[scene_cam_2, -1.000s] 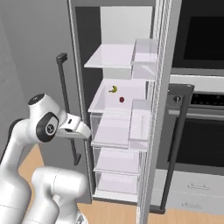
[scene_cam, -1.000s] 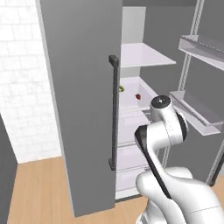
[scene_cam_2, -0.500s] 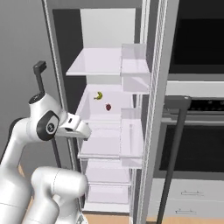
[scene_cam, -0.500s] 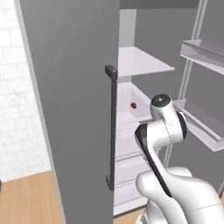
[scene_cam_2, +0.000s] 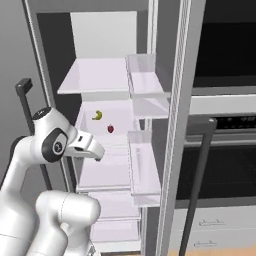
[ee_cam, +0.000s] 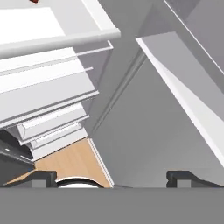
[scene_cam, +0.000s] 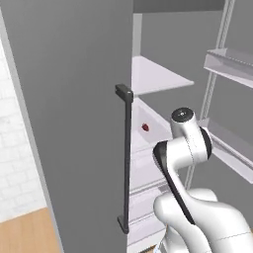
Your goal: Take the strawberry from the fridge and place it on top of the pancake, located on the dining counter.
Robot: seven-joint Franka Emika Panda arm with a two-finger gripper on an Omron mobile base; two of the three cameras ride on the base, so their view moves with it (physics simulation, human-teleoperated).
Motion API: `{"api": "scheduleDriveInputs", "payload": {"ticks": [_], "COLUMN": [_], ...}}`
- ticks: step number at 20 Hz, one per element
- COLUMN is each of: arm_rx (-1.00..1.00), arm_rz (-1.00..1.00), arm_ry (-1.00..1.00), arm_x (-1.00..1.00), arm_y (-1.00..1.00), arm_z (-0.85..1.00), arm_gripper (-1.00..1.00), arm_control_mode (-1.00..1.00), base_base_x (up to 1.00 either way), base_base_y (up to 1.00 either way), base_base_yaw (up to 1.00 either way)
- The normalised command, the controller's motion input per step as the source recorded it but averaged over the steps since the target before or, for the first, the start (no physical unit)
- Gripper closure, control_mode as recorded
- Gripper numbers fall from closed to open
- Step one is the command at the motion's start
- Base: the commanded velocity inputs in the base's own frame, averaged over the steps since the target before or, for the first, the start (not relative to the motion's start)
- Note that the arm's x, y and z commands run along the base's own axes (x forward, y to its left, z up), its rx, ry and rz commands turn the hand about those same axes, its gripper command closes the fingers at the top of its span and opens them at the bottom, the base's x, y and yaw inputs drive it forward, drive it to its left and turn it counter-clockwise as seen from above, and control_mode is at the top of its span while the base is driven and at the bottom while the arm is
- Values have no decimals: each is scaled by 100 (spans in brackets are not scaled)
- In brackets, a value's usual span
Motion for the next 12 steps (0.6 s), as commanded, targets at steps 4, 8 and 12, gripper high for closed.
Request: {"api": "scheduleDriveInputs", "payload": {"ticks": [4,8,12], "arm_rx": [0,0,0], "arm_rz": [0,0,0], "arm_ry": [0,0,0], "arm_x": [0,0,0], "arm_y": [0,0,0], "arm_z": [0,0,0], "arm_gripper": [-100,-100,-100], "arm_control_mode": [100,100,100], "base_base_x": [69,60,39], "base_base_y": [0,-27,-47], "base_base_yaw": [-2,16,17]}}
